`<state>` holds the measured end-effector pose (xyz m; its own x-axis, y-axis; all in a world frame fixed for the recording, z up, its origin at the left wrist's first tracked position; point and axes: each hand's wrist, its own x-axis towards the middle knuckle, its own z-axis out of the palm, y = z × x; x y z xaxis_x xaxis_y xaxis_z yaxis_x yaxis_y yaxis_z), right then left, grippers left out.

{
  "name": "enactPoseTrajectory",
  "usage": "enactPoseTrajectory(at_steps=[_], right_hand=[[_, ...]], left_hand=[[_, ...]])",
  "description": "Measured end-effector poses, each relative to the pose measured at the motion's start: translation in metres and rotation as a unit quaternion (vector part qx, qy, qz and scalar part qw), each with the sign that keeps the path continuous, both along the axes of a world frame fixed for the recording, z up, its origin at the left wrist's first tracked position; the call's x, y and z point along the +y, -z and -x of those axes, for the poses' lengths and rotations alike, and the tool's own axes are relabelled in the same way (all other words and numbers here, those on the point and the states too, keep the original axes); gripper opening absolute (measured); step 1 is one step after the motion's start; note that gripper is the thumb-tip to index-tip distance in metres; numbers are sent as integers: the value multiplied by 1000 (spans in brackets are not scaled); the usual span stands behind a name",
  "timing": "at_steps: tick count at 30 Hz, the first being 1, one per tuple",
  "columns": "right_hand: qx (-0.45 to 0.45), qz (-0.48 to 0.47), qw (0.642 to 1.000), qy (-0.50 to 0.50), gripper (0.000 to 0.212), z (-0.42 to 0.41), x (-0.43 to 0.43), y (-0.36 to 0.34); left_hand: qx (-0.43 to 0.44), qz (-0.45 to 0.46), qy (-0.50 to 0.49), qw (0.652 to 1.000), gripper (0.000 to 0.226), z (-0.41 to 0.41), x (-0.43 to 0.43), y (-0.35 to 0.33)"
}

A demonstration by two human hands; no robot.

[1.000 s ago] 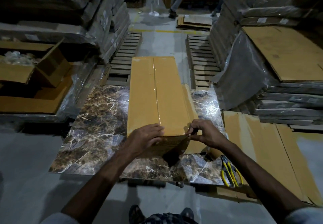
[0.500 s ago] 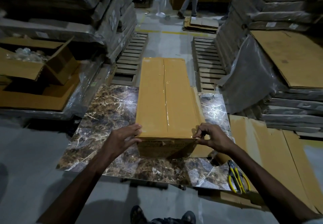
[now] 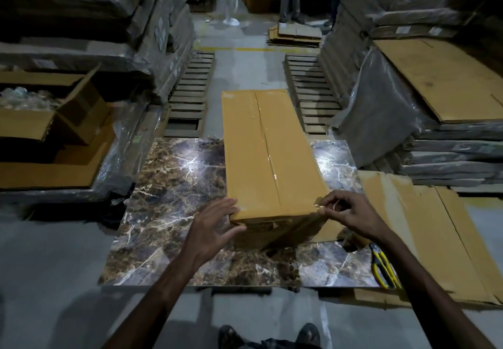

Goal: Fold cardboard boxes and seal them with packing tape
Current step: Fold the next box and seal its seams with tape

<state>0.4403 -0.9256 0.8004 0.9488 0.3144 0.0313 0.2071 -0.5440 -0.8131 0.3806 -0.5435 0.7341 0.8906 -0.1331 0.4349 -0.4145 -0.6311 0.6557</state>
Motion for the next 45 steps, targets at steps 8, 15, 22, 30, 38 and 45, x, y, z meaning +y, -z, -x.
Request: enactPoseTrajectory(at_steps=[8,15,22,30,38,45], right_hand=[[-54,91,952,287,64,5,61,12],[140,155,947,245,85,-30,81,13],[161,236,933,219,107,-68,83,1],[297,220,924,92,117,-66,67,1],[350,56,922,158,133,-127,83,-1],[426,-17,894,139,120,-173,88,-7]], left_hand=[[232,225,-95,942,64,-46,-15,-29],[379,362,-194,830,102,-78,-55,-26],[363,401,-187,820,76,-75,-59,-31],[436,393,-145,796,87,-57,-17,-17],[477,373,-150,781,41,-131,-14,-51],[514,382,-124,758,62,-196,-10,-59]])
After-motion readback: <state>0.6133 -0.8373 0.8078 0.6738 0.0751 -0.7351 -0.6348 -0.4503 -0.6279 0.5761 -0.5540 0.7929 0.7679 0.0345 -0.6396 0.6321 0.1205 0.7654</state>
